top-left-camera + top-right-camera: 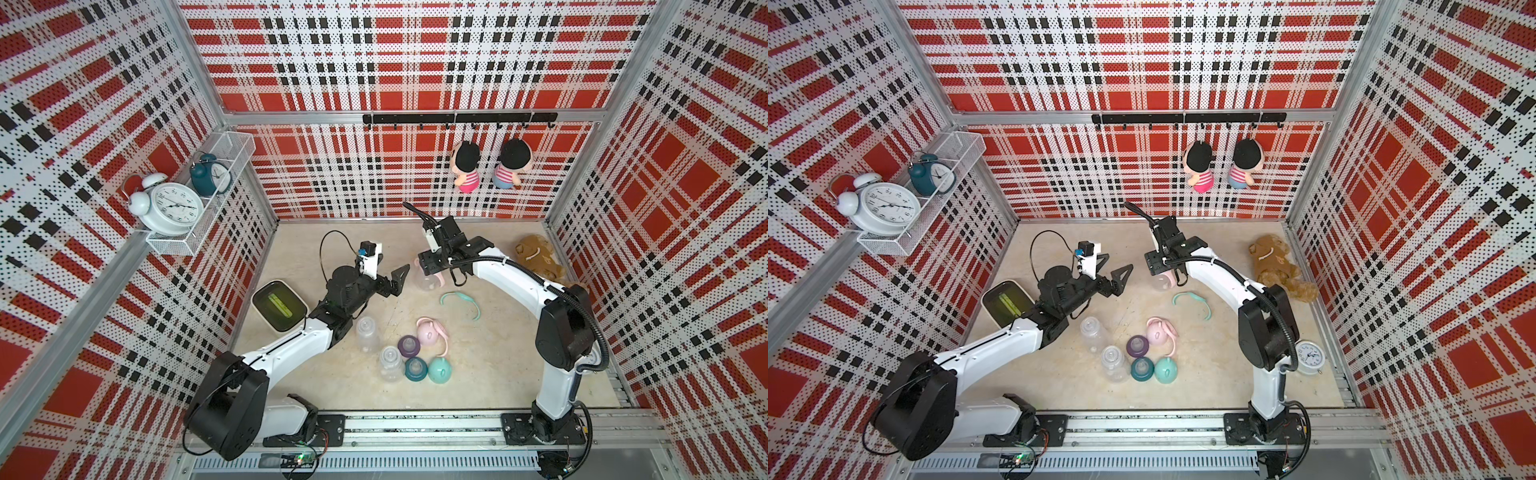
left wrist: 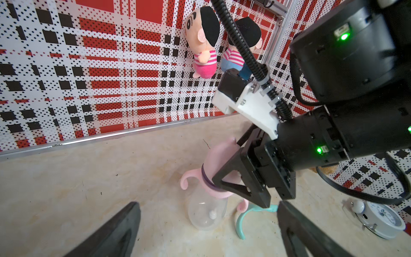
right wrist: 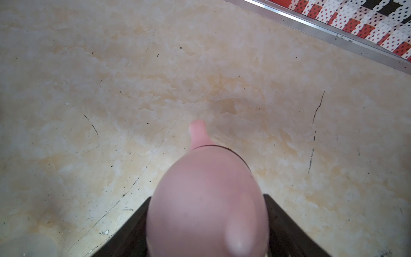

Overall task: Assemble the baby bottles
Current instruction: Close the lid on the baby bottle.

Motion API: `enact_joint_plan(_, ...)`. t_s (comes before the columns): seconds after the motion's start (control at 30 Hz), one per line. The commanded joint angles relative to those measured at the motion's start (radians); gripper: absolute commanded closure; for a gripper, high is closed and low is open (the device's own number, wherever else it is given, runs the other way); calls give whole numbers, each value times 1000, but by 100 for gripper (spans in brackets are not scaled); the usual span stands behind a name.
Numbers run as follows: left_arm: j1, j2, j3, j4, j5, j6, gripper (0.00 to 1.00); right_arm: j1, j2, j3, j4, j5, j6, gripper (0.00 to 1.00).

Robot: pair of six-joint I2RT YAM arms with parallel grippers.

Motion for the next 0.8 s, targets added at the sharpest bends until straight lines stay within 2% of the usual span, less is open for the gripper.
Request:
enact_joint_plan(0.0,-6,11,6,5,-11,10,2,-6,19,-9,8,-9,-15,26)
enact_joint_plan(0.3,-8,15,12,5,-11,15,2,-6,29,5,-2,-16,-12,27)
enact_joint_plan(0.77,-8,10,14,3,-6,21,2,-15,122,142,-171,-52,17,28)
